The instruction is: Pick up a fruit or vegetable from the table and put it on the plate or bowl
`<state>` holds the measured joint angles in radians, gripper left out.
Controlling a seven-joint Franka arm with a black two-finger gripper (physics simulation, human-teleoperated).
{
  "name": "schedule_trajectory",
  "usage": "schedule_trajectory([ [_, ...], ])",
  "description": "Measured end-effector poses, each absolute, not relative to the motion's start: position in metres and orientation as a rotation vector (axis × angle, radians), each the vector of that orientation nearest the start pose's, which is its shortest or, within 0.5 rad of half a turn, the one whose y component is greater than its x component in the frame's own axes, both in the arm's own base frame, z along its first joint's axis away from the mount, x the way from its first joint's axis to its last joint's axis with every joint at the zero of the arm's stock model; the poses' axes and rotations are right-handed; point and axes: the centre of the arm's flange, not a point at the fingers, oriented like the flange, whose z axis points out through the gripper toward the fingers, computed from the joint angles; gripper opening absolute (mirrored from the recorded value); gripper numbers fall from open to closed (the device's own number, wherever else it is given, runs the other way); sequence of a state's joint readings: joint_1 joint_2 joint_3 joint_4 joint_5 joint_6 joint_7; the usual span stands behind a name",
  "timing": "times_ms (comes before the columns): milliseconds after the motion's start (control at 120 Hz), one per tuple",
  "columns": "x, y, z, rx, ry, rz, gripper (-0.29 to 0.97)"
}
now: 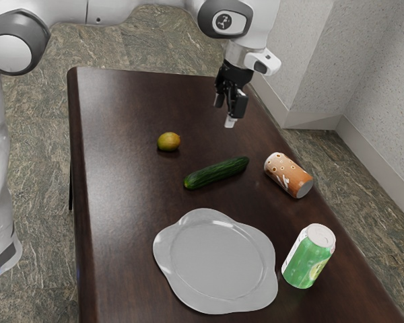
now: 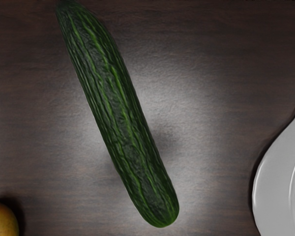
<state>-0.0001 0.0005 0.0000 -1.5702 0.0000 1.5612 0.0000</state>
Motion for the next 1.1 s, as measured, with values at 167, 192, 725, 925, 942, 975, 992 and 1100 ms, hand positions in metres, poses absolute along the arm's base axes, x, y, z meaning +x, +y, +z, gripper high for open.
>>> schedule_trajectory([
  [167,0.565,0.007,0.681,-3.138,-0.01,-0.102,0.68],
  [192,0.564,0.011,0.682,-3.136,-0.02,-0.088,0.68],
  [725,0.548,0.068,0.584,-3.103,-0.305,0.393,0.68],
  [925,0.544,0.067,0.549,-3.102,-0.307,0.419,0.68],
  [942,0.544,0.068,0.545,-3.103,-0.308,0.419,0.68],
  [975,0.544,0.068,0.538,-3.103,-0.311,0.418,0.68],
  [992,0.544,0.069,0.535,-3.103,-0.311,0.416,0.68],
  [1100,0.545,0.069,0.519,-3.119,-0.32,0.39,0.68],
])
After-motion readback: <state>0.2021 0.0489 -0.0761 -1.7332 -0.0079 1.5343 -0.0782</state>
